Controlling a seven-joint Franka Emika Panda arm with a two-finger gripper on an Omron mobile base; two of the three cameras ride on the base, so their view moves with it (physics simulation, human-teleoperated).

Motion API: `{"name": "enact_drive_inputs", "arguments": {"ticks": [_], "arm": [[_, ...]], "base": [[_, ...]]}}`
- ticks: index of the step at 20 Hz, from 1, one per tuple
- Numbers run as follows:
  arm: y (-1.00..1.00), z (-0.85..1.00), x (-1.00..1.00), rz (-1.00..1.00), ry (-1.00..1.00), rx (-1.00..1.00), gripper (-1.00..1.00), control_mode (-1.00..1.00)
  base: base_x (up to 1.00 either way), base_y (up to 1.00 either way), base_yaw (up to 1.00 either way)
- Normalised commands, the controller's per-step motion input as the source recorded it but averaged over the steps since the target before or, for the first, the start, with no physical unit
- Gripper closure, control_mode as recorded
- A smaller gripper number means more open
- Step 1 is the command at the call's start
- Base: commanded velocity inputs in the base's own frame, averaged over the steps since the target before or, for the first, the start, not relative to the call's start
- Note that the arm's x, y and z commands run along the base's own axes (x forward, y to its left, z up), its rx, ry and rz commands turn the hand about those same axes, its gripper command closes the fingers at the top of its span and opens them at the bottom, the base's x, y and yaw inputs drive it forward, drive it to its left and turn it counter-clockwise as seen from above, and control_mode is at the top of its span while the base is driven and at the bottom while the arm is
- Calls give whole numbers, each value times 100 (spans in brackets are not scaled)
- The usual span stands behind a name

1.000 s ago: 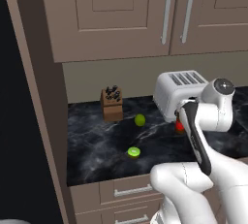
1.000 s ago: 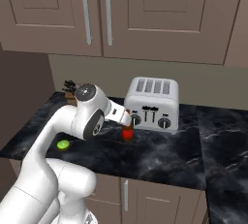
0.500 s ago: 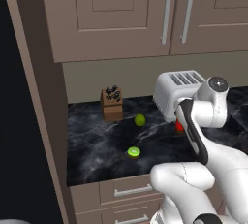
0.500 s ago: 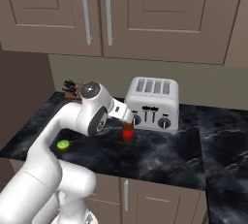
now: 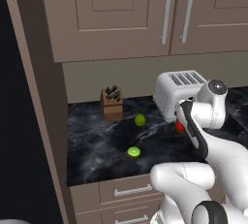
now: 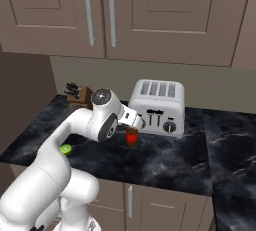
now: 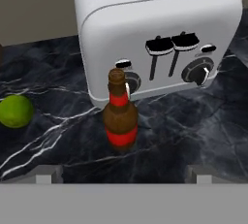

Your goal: Place the beer on the top shelf of the fridge to keep it out of children's reach, and place the kiwi and lime on lower shelves for easy access.

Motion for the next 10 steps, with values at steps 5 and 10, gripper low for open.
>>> {"name": "enact_drive_inputs", "arguments": {"ticks": [5, 10], "arm": [[0, -26, 16, 0, 0, 0, -100, -100], [0, -22, 20, 0, 0, 0, -100, -100]], "base": [[0, 0, 0], [0, 0, 0]]}}
